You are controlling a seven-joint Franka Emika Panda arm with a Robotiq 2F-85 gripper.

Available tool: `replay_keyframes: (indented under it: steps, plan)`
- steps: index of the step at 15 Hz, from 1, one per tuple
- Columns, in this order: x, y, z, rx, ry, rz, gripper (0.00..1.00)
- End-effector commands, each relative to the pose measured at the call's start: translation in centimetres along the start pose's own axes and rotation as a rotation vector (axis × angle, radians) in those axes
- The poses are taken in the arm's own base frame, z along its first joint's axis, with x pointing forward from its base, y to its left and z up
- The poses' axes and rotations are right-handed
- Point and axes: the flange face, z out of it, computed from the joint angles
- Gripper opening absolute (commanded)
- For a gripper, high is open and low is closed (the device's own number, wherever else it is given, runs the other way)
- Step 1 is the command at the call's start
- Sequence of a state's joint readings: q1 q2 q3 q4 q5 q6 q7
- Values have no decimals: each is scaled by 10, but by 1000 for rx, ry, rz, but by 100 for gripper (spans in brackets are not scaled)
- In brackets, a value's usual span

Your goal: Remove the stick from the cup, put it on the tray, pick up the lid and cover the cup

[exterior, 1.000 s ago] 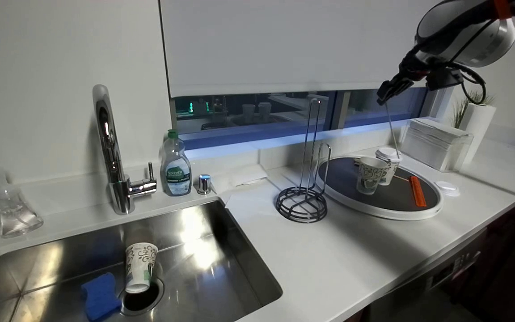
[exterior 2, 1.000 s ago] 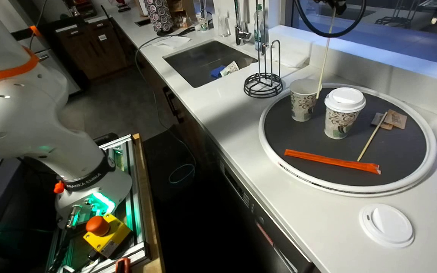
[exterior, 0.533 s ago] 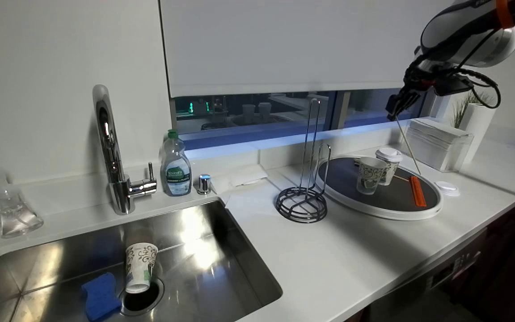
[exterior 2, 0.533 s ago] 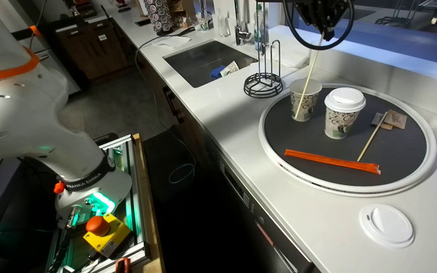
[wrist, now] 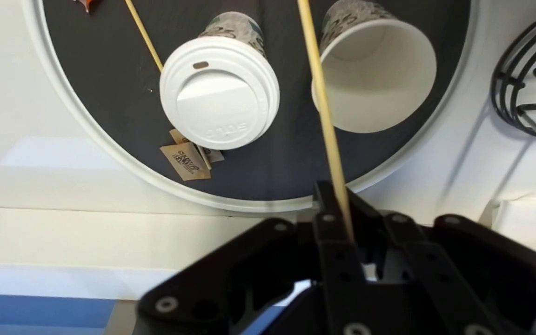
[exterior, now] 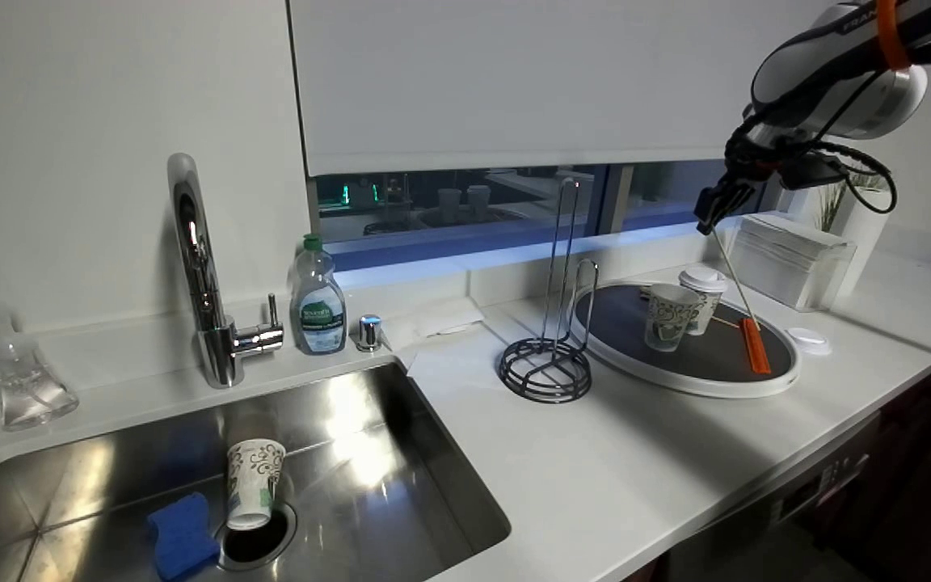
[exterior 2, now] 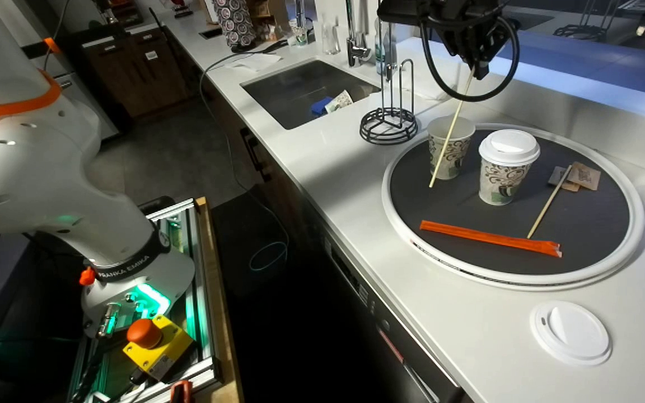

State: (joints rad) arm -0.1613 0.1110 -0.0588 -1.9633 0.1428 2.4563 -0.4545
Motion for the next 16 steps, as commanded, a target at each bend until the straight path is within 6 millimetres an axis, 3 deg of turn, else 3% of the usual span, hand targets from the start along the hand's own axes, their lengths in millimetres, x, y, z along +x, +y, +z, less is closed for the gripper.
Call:
replay_keyframes:
  steps: [1,8,9,10,16]
  plan:
    - [-3,6,17,6,-13,-8,1]
    - [-7,14,44,-4,-12,26,3]
    - [-8,15,47,-6,-12,29,14]
    - [-8,15,50,-8,-12,31,31]
    - [-8,14,58,-7,-14,32,76]
